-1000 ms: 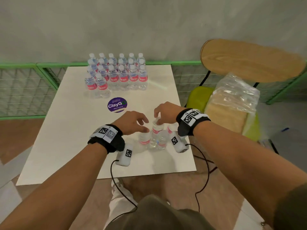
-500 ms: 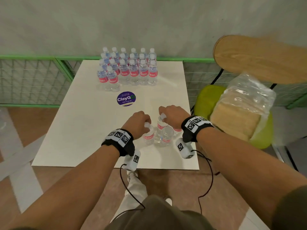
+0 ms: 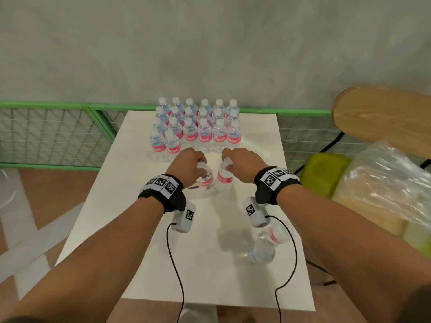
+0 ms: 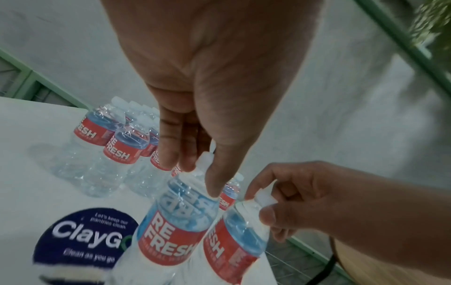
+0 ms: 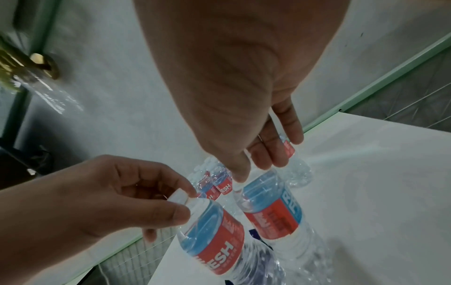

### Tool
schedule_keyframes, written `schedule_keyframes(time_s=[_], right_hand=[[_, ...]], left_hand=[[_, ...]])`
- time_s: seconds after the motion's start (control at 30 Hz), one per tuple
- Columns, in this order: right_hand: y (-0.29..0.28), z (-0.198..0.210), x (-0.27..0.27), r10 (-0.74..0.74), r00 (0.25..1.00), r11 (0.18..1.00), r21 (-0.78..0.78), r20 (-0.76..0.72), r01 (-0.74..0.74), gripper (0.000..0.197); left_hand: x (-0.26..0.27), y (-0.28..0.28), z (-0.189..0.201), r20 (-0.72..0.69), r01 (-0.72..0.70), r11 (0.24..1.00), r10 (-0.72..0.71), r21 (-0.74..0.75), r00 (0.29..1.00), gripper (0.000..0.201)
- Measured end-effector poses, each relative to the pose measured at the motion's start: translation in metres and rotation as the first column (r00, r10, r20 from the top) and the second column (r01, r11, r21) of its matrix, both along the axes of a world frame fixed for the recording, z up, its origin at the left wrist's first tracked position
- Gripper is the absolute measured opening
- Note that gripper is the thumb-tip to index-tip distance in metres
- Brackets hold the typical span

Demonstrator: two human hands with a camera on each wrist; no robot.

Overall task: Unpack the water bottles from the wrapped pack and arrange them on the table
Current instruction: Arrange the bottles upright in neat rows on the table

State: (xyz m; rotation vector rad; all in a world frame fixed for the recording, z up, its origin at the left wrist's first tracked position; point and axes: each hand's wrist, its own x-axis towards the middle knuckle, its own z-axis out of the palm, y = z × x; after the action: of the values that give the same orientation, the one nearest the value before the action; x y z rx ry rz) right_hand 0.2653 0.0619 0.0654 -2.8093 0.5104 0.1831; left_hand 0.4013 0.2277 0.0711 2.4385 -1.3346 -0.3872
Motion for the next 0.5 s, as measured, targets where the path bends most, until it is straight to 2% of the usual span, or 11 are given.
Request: schedule_keyframes(time_s=[0.2,0.3,0.5], right_hand=[[-0.029,-0.015,0.093,-0.024,0.999,1.000,-0.019,0.035,0.025,0.024],[-0.037,-0.025,0.129,-0.014,0.999,0.999,-0.038,0.031,0.015,0.026],[-0.043,-0.036,0.157,-0.008,0.998,1.000,-0.024,0.059,0.009,0.027]], left_hand=[[0.083,-0.050,-0.017,0.079,-0.029,0.998,0.024,0.062,0.997,0.027],[0.116,-0.070,-0.024,0.170,-0.017,0.994,-0.001,0.104,0.986,0.032],[0.151,-0.084,-0.034,0.296,-0.033,0.990,-0.010,0.139,0.955,0.035]])
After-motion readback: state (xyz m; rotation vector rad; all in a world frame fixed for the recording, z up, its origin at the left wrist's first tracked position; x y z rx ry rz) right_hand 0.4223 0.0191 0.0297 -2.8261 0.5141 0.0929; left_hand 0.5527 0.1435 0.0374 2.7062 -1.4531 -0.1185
